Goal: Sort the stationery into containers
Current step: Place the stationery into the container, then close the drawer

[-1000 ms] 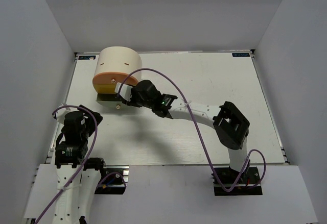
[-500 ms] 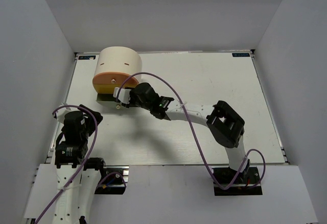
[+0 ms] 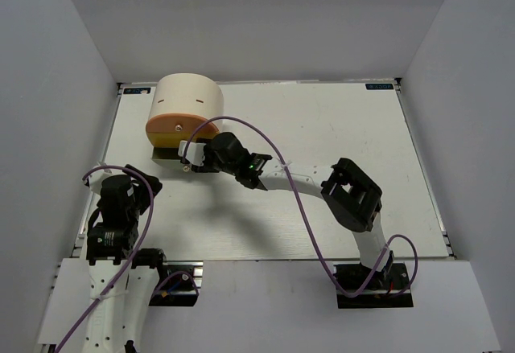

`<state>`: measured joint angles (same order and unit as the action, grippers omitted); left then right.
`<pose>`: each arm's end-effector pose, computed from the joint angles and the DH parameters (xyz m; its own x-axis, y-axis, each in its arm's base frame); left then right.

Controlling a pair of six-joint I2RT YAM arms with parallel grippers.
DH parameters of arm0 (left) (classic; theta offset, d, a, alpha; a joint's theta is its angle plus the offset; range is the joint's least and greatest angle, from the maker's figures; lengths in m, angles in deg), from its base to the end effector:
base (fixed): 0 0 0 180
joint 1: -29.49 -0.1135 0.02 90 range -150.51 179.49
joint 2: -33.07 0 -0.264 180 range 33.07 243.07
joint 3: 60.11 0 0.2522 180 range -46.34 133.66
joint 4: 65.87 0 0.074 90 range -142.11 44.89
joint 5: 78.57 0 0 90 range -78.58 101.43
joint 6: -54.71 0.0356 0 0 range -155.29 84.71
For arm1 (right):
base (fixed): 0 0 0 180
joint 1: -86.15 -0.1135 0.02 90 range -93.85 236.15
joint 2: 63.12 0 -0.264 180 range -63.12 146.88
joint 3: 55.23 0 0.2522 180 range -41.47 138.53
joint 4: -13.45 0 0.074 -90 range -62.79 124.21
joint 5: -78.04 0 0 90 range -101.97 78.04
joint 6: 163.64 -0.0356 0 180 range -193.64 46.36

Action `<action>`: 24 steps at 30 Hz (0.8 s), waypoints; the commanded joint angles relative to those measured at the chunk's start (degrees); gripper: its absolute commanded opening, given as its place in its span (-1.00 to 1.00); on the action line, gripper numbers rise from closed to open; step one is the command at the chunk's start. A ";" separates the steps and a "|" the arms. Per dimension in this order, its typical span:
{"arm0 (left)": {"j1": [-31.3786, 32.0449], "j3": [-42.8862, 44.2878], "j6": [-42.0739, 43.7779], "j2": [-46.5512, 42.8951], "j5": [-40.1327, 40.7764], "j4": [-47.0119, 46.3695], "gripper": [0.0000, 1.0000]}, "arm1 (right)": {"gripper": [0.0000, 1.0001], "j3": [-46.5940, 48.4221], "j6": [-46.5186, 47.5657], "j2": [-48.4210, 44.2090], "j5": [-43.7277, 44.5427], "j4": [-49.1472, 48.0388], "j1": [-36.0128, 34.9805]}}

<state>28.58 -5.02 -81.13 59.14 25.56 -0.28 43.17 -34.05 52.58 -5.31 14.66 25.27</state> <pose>0.0904 0.0101 0.2872 -0.2633 -0.7000 -0.6639 -0.5747 0.6665 -0.4748 0.2367 0.4164 0.2417 0.3999 -0.5829 -0.7073 -0.7260 0.2697 -0.6327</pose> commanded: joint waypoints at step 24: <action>0.12 -15.91 -2.14 9.69 -24.31 -24.64 -0.05 | -0.65 -4.82 -16.21 -18.30 -12.72 12.47 2.25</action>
<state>28.58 -19.03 -82.86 66.04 8.24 -15.60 39.93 -44.12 39.75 -13.75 24.40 26.08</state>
